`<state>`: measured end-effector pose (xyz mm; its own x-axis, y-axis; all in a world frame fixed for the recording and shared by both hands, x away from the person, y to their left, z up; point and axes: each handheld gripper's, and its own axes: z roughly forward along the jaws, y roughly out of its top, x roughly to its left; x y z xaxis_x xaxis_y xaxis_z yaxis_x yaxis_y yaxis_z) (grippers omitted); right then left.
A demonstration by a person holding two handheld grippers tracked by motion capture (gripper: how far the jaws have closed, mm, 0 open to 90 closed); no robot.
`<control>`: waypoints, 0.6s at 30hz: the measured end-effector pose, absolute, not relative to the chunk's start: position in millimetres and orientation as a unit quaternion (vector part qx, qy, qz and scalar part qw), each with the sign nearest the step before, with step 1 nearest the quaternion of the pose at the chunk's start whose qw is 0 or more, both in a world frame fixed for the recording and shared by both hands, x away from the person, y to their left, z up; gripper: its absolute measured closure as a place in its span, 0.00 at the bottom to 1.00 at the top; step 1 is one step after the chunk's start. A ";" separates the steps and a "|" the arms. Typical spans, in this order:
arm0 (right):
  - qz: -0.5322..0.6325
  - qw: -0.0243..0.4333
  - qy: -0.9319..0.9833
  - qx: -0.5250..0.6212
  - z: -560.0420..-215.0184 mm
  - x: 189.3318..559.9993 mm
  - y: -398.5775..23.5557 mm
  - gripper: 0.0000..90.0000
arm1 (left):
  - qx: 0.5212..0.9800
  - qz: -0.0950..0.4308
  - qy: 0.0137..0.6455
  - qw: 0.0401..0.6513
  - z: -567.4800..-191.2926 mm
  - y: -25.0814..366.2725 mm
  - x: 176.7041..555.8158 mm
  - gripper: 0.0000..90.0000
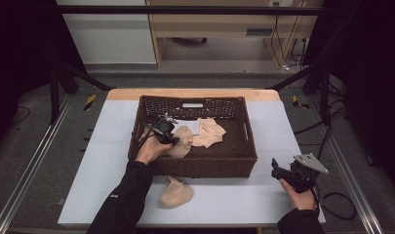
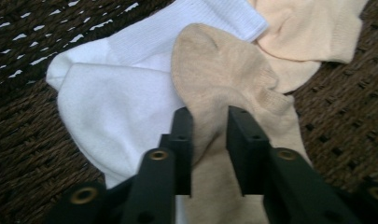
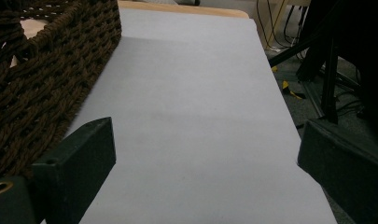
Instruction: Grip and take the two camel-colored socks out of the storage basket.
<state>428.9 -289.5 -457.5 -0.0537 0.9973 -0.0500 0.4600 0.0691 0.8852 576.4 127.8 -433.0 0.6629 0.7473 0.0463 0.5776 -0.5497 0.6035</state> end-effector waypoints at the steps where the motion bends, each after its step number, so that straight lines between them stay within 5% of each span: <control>1: 0.361 0.372 0.630 0.578 -457.6 428.9 -289.5 0.05 | 0.868 0.150 0.378 0.284 -432.0 126.8 575.4 0.85; 8: 0.361 0.373 0.630 0.578 -457.3 428.4 -289.5 0.05 | 0.862 0.155 0.374 0.305 -424.0 126.9 571.0 0.97; 18: 0.361 0.374 0.630 0.578 -457.2 428.1 -289.8 0.05 | 0.824 0.187 0.368 0.389 -410.6 135.3 561.7 0.98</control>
<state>428.1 -289.8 -457.2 -0.0531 0.9971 -0.0538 0.4574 0.0721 0.8863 561.7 135.3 -410.6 0.6589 0.7519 0.0225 0.4608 -0.4270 0.7780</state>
